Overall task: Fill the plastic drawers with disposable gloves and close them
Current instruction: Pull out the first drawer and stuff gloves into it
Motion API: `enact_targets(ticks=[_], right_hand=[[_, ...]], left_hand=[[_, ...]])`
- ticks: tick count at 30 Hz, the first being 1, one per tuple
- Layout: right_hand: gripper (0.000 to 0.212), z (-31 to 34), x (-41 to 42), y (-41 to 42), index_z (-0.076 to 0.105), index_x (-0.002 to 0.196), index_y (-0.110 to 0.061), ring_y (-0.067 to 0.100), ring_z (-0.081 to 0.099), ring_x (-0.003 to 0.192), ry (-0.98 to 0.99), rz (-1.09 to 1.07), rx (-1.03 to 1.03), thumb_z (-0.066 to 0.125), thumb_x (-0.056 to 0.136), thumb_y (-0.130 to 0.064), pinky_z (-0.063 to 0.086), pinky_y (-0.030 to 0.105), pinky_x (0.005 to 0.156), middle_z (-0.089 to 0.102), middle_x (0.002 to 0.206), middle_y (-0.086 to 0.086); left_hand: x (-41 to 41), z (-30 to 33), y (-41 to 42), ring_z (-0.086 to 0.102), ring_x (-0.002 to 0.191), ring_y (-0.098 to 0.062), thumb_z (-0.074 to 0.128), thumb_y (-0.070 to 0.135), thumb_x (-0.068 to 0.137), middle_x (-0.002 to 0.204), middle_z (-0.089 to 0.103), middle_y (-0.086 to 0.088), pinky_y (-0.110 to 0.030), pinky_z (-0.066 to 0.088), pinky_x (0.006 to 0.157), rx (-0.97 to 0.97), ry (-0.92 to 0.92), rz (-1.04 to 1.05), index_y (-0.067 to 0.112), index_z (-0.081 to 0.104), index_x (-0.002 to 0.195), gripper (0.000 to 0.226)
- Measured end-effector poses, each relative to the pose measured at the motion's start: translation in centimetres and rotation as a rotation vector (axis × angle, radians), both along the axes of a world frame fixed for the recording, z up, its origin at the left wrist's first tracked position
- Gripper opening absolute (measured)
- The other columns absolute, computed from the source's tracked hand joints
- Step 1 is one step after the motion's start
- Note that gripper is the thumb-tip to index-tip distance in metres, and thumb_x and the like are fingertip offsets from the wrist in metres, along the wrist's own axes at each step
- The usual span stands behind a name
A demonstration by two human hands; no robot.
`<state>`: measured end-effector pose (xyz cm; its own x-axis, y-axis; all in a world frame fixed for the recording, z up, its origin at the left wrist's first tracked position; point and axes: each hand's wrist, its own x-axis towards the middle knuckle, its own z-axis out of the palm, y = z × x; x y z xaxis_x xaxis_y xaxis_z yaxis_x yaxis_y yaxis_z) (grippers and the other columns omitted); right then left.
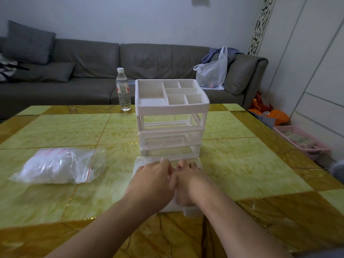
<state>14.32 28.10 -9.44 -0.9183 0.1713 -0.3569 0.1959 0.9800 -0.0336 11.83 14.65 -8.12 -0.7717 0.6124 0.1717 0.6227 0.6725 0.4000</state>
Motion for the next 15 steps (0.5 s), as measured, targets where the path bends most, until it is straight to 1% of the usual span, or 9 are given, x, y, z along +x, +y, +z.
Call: enact_targets(ticks=[1,2,3,4,5,7,9,11,15], right_hand=[[0.081,0.0,0.2,0.0,0.026,0.158,-0.032,0.04,0.031,0.14,0.014,-0.01,-0.001,0.067,0.089,-0.019,0.035,0.05,0.12,0.024,0.156,0.012],[0.081,0.0,0.5,0.1,0.029,0.156,-0.032,0.04,0.031,0.141,0.038,-0.015,-0.005,0.069,0.088,-0.018,0.031,0.049,0.122,0.025,0.157,0.011],[0.081,-0.1,0.8,0.1,0.03,0.156,-0.033,0.04,0.031,0.143,0.068,-0.013,-0.009,0.07,0.087,-0.017,0.028,0.048,0.123,0.026,0.157,0.01],[0.082,-0.1,0.9,0.2,0.03,0.156,-0.035,0.039,0.032,0.143,0.1,-0.006,-0.013,0.07,0.086,-0.018,0.025,0.047,0.123,0.028,0.157,0.01],[0.083,-0.3,1.0,0.3,0.03,0.157,-0.036,0.038,0.034,0.142,0.122,0.002,-0.011,0.071,0.086,-0.019,0.023,0.046,0.124,0.03,0.157,0.01],[0.086,-0.2,1.1,0.4,0.028,0.16,-0.038,0.038,0.036,0.142,0.145,0.014,-0.005,0.071,0.087,-0.02,0.024,0.045,0.123,0.033,0.156,0.009],[0.088,0.1,1.3,0.5,0.028,0.162,-0.036,0.037,0.038,0.141,0.164,0.014,-0.014,0.072,0.087,-0.017,0.029,0.044,0.121,0.034,0.157,0.007],[0.087,0.4,1.5,0.5,0.03,0.16,-0.032,0.036,0.04,0.139,0.188,0.009,-0.033,0.074,0.087,-0.013,0.036,0.044,0.116,0.037,0.156,0.007],[0.087,0.9,1.8,0.3,0.034,0.156,-0.024,0.034,0.049,0.132,0.251,-0.024,-0.063,0.078,0.082,-0.007,0.05,0.043,0.105,0.041,0.148,0.008]], left_hand=[[-0.4,-0.4,0.0,0.059,0.088,-0.016,0.045,0.035,0.103,0.09,0.058,0.012,-0.03,0.039,0.078,-0.05,0.042,-0.007,0.026,0.053,0.091,0.017],[-0.9,-0.7,0.0,0.059,0.091,-0.019,0.044,0.03,0.102,0.089,0.056,0.01,-0.031,0.038,0.08,-0.147,0.077,-0.018,0.026,0.051,0.089,0.016],[-1.4,-1.2,-0.1,0.059,0.097,-0.021,0.045,0.028,0.101,0.093,0.056,0.008,-0.031,0.037,0.085,-0.24,0.112,-0.027,0.027,0.052,0.091,0.012],[-1.8,-1.5,-0.2,0.058,0.104,-0.022,0.046,0.029,0.1,0.099,0.058,0.005,-0.033,0.037,0.092,-0.332,0.131,-0.031,0.028,0.056,0.098,0.01],[-2.2,-1.8,-0.4,0.056,0.11,-0.023,0.047,0.033,0.099,0.107,0.059,0.003,-0.034,0.036,0.098,-0.394,0.129,-0.036,0.026,0.058,0.106,0.014],[-3.0,-2.0,-0.5,0.051,0.118,-0.025,0.048,0.043,0.098,0.121,0.057,-0.002,-0.037,0.036,0.105,-0.482,0.08,-0.034,0.021,0.054,0.118,0.031],[-3.6,-2.1,-0.1,0.048,0.122,-0.027,0.044,0.049,0.098,0.13,0.053,-0.007,-0.04,0.036,0.107,-0.566,0.042,-0.054,0.017,0.049,0.127,0.043],[-3.7,-2.3,0.5,0.047,0.124,-0.029,0.039,0.05,0.099,0.136,0.049,-0.01,-0.041,0.034,0.108,-0.643,0.032,-0.083,0.014,0.045,0.135,0.051],[-3.8,-2.7,1.2,0.041,0.133,-0.032,0.035,0.05,0.101,0.146,0.042,-0.016,-0.042,0.032,0.111,-0.67,-0.004,-0.075,0.008,0.037,0.146,0.061]])
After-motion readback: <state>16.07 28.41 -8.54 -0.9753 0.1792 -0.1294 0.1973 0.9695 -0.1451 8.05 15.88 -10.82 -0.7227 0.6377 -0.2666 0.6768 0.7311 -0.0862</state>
